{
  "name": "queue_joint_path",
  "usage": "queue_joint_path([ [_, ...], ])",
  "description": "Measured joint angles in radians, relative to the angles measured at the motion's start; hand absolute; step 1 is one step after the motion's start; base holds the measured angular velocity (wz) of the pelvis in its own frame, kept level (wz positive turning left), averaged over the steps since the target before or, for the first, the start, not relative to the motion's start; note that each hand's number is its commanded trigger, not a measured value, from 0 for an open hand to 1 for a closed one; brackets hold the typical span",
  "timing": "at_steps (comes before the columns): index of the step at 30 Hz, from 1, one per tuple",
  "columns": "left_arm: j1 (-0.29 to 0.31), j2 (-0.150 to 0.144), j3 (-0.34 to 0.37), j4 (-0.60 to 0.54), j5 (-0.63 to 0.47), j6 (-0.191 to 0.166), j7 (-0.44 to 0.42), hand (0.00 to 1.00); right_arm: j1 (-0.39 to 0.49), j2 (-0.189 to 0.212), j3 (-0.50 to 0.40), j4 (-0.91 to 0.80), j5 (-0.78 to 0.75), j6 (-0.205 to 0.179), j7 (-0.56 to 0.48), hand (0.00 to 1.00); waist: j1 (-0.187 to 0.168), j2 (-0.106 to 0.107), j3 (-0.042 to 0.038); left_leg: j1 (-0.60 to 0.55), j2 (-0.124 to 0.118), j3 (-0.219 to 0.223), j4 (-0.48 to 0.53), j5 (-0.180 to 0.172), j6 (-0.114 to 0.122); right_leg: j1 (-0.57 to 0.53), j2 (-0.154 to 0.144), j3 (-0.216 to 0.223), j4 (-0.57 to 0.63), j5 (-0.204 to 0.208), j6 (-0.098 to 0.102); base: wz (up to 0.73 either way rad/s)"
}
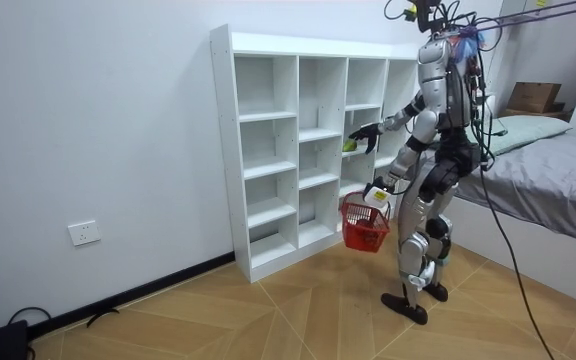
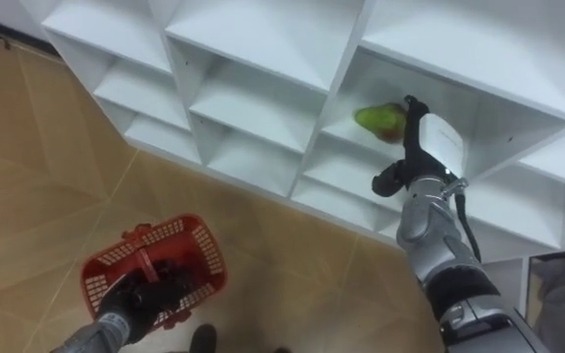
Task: Collect fruits from the closet
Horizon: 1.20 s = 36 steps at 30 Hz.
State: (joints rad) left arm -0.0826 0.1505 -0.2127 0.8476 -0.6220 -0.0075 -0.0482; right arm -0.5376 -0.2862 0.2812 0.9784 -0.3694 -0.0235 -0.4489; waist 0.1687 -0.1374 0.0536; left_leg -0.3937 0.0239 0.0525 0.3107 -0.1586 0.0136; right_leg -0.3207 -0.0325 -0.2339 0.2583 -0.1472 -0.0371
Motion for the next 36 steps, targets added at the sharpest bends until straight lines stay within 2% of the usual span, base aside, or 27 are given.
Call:
queue_joint_path([
  [9,-0.016,0.000,0.000,0.000,0.005,0.000,0.000,1.00,-0.007,0.000,-0.001,0.004,-0.029,0.000,0.000,0.00,0.000,0.000,0.0014,-0.009,0.000,0.002,0.000,0.000,0.000,-0.011,-0.001,0.009,0.000,0.000,0.000,0.00],
  [13,-0.022,0.000,0.000,0.000,0.001,-0.001,0.000,1.00,-0.030,0.000,-0.030,0.032,-0.029,0.001,0.000,0.00,0.002,0.001,0.0034,-0.009,0.000,0.002,0.000,0.000,0.000,-0.012,-0.002,0.009,0.000,0.000,0.000,0.00],
  [17,-0.027,-0.004,-0.010,0.016,-0.016,-0.003,0.000,1.00,-0.067,0.000,-0.041,0.034,-0.028,0.003,-0.005,0.00,0.002,-0.005,0.0124,-0.009,0.000,0.002,0.001,0.000,0.000,-0.014,-0.001,0.011,0.002,0.001,-0.001,-0.02],
  [29,-0.036,-0.006,-0.059,0.044,-0.016,-0.004,-0.003,1.00,-0.095,0.000,-0.040,0.034,-0.026,0.003,-0.019,0.00,0.006,-0.006,0.0129,-0.014,0.000,0.005,0.001,0.000,0.000,-0.025,-0.003,0.014,0.011,0.000,-0.001,-0.01],
  [36,-0.047,-0.009,-0.066,0.047,-0.016,-0.005,-0.020,1.00,-0.150,-0.001,-0.041,0.053,-0.028,0.003,-0.049,0.00,0.001,-0.009,0.0147,-0.029,-0.001,0.014,0.010,0.001,0.001,-0.040,-0.002,0.015,0.018,0.001,-0.001,-0.03],
])
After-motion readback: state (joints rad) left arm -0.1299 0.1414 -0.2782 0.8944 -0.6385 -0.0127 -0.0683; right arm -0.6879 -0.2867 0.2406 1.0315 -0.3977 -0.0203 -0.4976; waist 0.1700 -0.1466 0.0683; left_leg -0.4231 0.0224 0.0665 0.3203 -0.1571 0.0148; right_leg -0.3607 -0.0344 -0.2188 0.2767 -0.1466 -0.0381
